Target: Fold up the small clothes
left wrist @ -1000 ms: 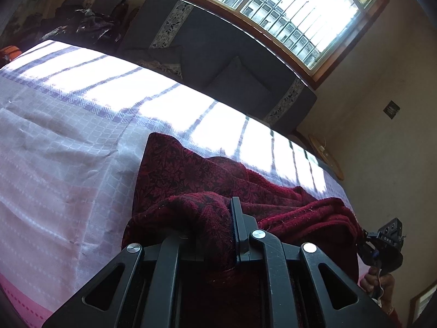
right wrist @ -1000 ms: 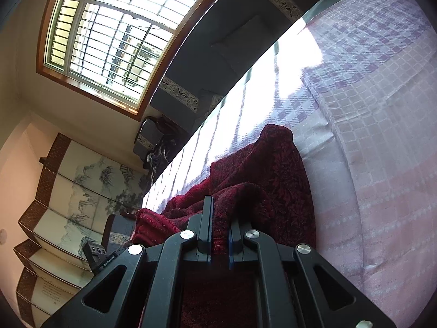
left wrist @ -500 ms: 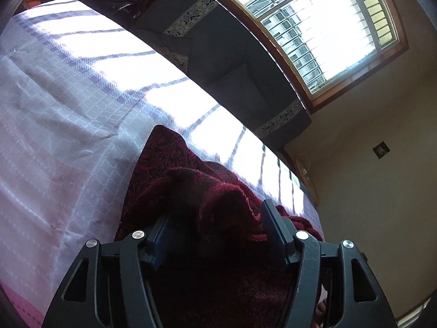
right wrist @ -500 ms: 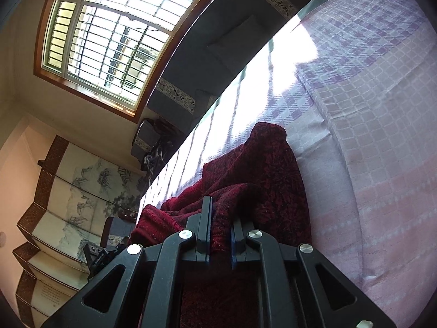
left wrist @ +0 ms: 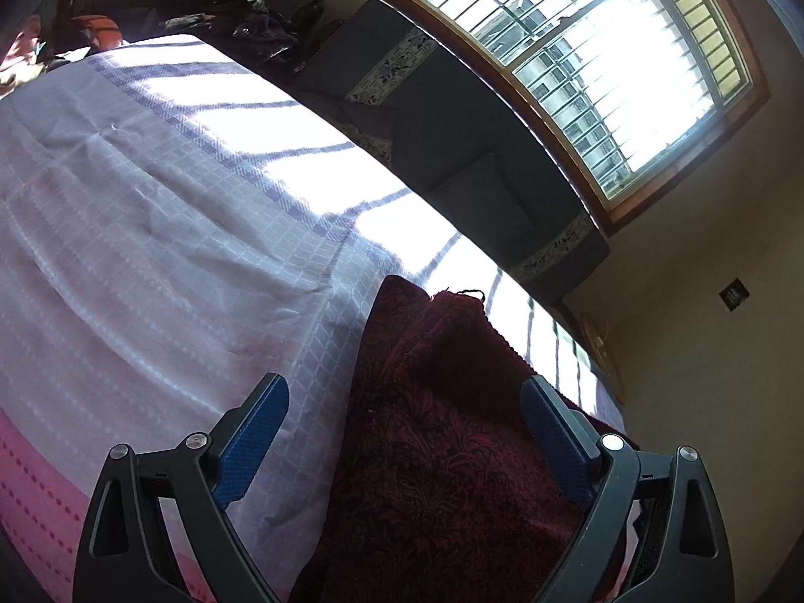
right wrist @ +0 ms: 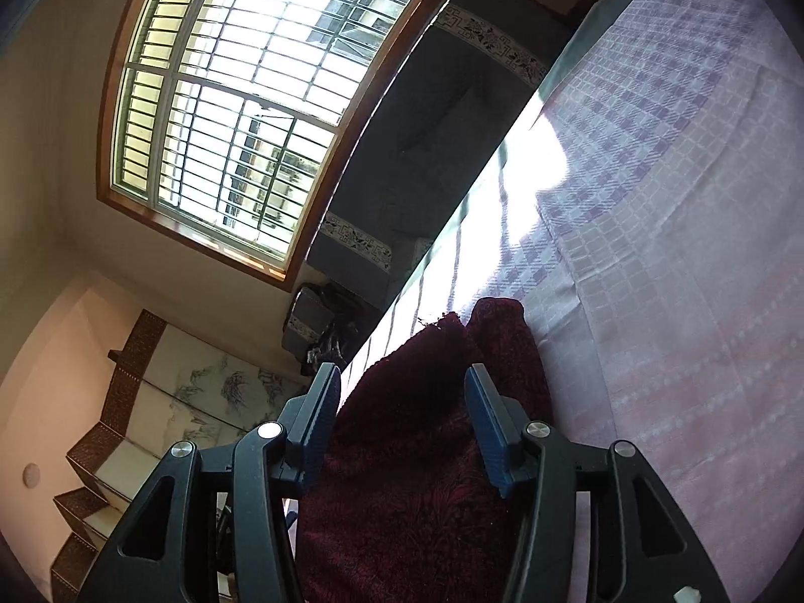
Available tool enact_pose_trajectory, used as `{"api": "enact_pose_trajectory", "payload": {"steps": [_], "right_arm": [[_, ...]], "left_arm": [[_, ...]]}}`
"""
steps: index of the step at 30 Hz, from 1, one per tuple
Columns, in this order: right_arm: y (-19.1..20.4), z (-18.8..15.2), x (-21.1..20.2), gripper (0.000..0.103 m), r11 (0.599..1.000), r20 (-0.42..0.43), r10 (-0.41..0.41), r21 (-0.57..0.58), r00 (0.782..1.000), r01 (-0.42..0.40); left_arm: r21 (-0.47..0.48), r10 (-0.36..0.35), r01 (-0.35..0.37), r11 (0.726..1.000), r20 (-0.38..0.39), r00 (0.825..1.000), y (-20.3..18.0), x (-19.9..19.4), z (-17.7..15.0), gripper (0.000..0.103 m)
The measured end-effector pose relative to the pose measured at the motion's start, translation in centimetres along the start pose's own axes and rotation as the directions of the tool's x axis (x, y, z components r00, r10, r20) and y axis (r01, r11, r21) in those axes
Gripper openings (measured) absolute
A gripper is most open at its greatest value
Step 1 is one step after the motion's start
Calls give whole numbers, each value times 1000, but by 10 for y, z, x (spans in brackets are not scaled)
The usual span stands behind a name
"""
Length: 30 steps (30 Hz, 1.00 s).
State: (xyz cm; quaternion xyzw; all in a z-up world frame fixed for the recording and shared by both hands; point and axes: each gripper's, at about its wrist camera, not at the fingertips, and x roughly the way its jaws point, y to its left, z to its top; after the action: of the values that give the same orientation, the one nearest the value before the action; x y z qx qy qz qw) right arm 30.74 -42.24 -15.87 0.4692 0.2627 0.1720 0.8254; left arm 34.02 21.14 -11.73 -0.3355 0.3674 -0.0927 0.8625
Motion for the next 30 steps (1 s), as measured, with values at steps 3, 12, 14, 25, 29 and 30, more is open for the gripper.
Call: {"api": "enact_pose_trajectory", "payload": {"steps": [3, 12, 14, 25, 29, 30], "right_arm": [[7, -16, -12, 49, 999, -32, -7, -43, 999, 6], [18, -80, -40, 49, 955, -161, -205, -249, 966, 161], [13, -89, -40, 49, 954, -187, -221, -248, 957, 171], [9, -98, -34, 9, 957, -270, -229, -240, 935, 165], [7, -99, -50, 8, 957, -286, -225, -245, 931, 156], [5, -101, -53, 8, 956, -292, -232, -247, 928, 161]], "left_arm": [[30, 12, -10, 999, -45, 999, 8, -10, -18, 93], [113, -12, 30, 993, -162, 987, 12, -30, -70, 93], [146, -6, 32, 989, -173, 985, 7, -32, -75, 91], [244, 43, 16, 970, -236, 971, -6, -27, -86, 11], [285, 74, 4, 958, -263, 962, -7, -35, -92, 10], [295, 78, 4, 956, -265, 961, -7, -38, -94, 10]]}}
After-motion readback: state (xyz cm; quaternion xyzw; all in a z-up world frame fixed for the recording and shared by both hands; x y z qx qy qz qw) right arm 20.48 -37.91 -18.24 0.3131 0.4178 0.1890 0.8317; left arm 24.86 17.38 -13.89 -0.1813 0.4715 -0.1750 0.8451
